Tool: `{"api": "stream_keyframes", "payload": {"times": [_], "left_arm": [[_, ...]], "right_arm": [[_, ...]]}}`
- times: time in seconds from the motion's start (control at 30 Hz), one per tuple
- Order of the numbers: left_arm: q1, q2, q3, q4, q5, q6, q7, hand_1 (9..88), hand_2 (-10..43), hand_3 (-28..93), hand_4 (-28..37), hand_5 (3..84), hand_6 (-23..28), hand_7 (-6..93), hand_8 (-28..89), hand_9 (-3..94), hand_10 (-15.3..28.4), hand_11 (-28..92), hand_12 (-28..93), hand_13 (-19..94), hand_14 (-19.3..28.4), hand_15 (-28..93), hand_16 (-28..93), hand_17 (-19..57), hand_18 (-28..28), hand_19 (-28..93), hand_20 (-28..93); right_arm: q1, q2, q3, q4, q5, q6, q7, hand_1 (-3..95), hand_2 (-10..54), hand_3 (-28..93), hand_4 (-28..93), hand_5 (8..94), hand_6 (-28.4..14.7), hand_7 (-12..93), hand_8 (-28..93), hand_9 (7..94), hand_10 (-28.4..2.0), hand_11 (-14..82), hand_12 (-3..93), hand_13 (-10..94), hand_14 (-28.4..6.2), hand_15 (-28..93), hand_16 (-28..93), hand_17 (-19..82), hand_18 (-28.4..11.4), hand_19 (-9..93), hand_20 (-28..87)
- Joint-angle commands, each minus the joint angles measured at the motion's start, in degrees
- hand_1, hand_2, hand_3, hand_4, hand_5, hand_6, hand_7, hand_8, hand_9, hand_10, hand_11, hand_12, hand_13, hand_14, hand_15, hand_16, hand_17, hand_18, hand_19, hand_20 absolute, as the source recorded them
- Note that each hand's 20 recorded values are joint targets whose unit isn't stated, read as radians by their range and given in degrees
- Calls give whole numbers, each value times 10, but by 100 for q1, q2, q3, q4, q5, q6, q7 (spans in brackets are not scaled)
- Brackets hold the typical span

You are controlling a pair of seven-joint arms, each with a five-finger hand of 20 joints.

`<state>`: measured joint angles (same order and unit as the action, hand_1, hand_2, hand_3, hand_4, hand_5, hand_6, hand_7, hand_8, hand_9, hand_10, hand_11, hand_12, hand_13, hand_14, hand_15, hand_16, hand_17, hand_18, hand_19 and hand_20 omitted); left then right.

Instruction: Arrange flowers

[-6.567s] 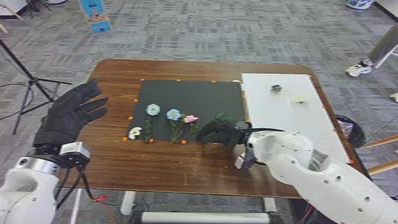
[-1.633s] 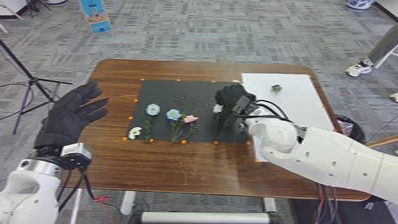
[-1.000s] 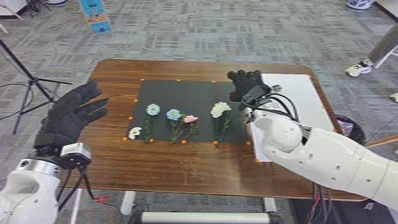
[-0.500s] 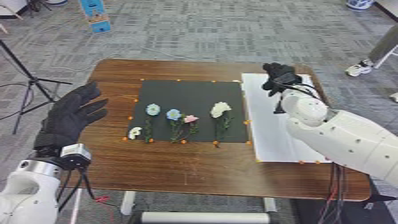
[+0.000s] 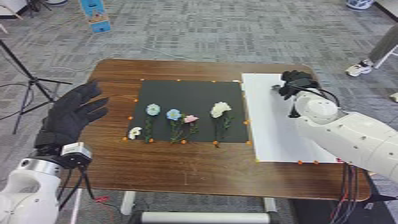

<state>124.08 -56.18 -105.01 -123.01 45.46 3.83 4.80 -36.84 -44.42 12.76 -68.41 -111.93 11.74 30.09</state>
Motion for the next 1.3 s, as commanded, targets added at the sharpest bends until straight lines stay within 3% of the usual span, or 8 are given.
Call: {"api": "stream_keyframes", "payload": {"times": [0.03, 0.33, 0.5, 0.57, 0.67, 0.77, 1.03, 1.3], "left_arm": [[24, -4, -26, -10, -38, -17, 27, 235, -70, 718, -283, 292, 32, 206, -105, 246, 121, 228, 162, 238, 147, 291, 17, -79, 239, 486, 135], [-38, 12, 31, 20, -31, -59, 18, 236, -71, 718, -283, 292, 32, 207, -105, 245, 120, 227, 162, 238, 147, 289, 16, -79, 239, 486, 135], [9, 6, -9, 8, -31, -56, 2, 236, -71, 719, -283, 292, 32, 206, -105, 246, 120, 227, 162, 238, 147, 289, 17, -79, 239, 486, 135], [23, 13, -20, 2, -36, -46, 11, 236, -71, 719, -283, 292, 32, 206, -105, 246, 120, 228, 162, 238, 147, 289, 16, -79, 239, 485, 135], [8, 14, -10, 8, -39, -46, 7, 235, -70, 718, -283, 292, 32, 207, -105, 246, 120, 227, 162, 237, 147, 290, 17, -79, 239, 485, 136], [5, 2, -8, 3, -35, -72, 9, 237, -69, 717, -283, 292, 31, 207, -105, 246, 120, 227, 161, 238, 147, 291, 17, -79, 238, 485, 136], [-7, -26, -18, -11, -27, -56, 3, 236, -70, 718, -283, 292, 32, 205, -104, 246, 120, 228, 162, 238, 147, 289, 17, -79, 239, 485, 136], [-20, -31, -16, -20, -25, -44, 5, 236, -70, 718, -283, 292, 32, 207, -105, 246, 120, 229, 161, 237, 147, 289, 16, -79, 239, 486, 136]], "right_arm": [[72, -130, 10, 30, 107, -24, -322, 410, -95, 866, -283, 386, -20, 244, -130, 446, -75, 167, 146, 658, -56, 892, 301, 341, -196, 880, 509], [18, -183, 60, 184, 252, -185, -589, 439, -95, 859, -283, 410, -15, 245, -139, 483, -71, 178, 141, 671, -52, 888, 306, 349, -194, 886, 507], [-127, -145, 130, 70, 174, -214, -356, 448, -95, 840, -283, 509, 18, 277, -149, 596, -72, 216, 155, 691, -48, 887, 314, 366, -194, 898, 508], [-173, -121, 120, -25, 173, -153, -272, 457, -95, 820, -283, 552, 28, 320, -161, 649, -65, 215, 220, 706, -43, 885, 322, 375, -194, 907, 507], [-279, -79, 184, -160, 99, -51, -251, 517, -95, 775, -281, 612, 33, 468, 6, 777, -42, 175, 435, 742, -31, 874, 345, 411, -191, 928, 508], [-521, 67, 448, -497, 68, 99, -382, 540, -95, 791, -282, 675, 35, 499, 26, 824, -35, 202, 481, 763, -23, 870, 348, 433, -188, 932, 513], [-1580, 513, 1462, -2062, -163, 392, -884, 537, -95, 815, -282, 713, 29, 485, 7, 848, -37, 198, 483, 775, -25, 869, 353, 442, -192, 932, 525], [-2075, 365, 1802, -2685, -467, 129, -934, 536, -95, 820, -283, 717, 28, 481, 11, 851, -40, 193, 488, 779, -27, 872, 357, 446, -193, 932, 538]]}}
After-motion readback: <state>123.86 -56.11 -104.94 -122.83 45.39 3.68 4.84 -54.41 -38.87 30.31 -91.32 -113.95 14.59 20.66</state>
